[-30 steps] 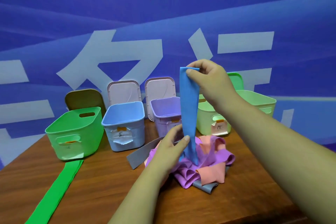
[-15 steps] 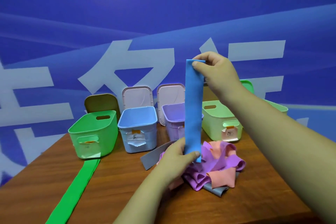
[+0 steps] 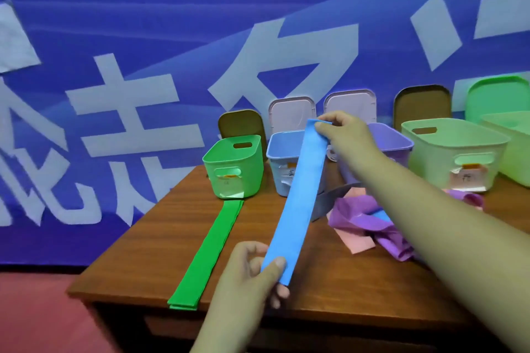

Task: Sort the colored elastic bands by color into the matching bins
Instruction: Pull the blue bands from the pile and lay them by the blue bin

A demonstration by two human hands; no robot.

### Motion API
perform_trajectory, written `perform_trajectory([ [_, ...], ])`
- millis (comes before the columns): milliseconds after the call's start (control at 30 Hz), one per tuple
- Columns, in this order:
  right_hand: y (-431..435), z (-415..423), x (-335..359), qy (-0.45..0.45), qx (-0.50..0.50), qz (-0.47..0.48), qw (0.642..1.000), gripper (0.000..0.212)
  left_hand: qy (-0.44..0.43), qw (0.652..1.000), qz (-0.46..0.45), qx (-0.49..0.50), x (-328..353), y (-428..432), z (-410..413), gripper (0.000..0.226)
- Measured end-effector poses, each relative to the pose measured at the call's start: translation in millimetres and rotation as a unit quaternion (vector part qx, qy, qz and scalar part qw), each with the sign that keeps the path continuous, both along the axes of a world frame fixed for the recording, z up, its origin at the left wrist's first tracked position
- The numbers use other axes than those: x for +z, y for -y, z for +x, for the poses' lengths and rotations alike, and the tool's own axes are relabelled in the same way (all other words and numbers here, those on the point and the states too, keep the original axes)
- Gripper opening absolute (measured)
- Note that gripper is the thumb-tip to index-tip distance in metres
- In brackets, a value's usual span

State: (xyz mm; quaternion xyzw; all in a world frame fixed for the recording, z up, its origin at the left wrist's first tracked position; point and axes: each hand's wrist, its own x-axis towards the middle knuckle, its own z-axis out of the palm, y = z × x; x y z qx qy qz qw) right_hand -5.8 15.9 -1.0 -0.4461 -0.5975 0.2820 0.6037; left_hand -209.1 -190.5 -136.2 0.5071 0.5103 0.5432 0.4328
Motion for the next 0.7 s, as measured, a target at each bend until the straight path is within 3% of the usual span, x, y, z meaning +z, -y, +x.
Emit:
perform_trajectory([
  [367,-29,-78,-96,0.144,-0.005,-0.073,0.987,0.005,-0.165,0.981,-0.077,0.062,-7,34,-10,0.029],
  [500,-33,-82,-114,0.241,-0.017,-0.066,0.968,0.005,-0.193,0.975,-0.095,0.057,1,33,-8,0.026],
  [700,-35,-82,-131,0.284,-0.022,-0.077,0.956,0.005,-0.216,0.969,-0.111,0.046,4,32,-12,0.024],
])
